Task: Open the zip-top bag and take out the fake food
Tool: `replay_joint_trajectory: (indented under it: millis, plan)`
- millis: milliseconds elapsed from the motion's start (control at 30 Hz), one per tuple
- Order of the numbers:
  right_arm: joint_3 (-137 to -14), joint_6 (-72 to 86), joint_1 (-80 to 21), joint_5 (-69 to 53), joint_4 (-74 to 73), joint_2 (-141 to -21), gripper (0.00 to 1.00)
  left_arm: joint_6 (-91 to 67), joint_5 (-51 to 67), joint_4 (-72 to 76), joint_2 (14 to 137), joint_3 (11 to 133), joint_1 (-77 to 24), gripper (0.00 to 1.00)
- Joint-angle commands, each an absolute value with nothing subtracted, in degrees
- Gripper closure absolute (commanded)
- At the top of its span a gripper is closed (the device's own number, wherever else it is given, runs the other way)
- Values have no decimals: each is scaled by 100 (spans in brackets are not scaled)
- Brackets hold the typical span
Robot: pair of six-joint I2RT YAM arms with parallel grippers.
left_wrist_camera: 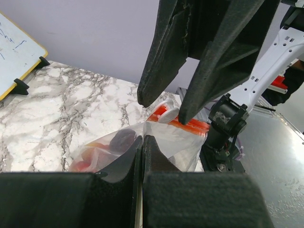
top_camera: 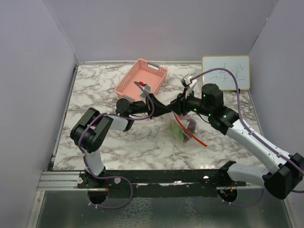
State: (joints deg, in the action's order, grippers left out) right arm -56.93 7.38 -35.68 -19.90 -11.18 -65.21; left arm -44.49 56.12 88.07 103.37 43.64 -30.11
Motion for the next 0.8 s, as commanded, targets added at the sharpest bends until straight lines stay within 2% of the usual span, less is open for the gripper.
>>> replay_joint_trajectory:
  millis: [0,233,367,433,533,767]
  plan:
    - [-5658,733,-3602,-1779,-916,-6594,70,-4540,5502,10143,10288,4475,-2988,100]
    - [-5652,633,-3596,-1514,-1043,-6606,71,-4537,5487,10142,10233,4495,-2990,100]
    - [-5667,623,-3597,-1301,-1076,-6545,79,-4552,5510,10143,10181,4480,-2980,100]
    - [-5730,580,-3595,-1162,-1165,-6516,89,-4580,5526,10143,10131,4460,-2973,100]
    - [-5836,496,-3596,-1144,-1274,-6497,98,-4536,5491,10145,9991,4378,-2971,100]
    - [-5774,584,-3593,-1567,-1203,-6460,99,-4478,5306,10138,9874,4352,-2919,100]
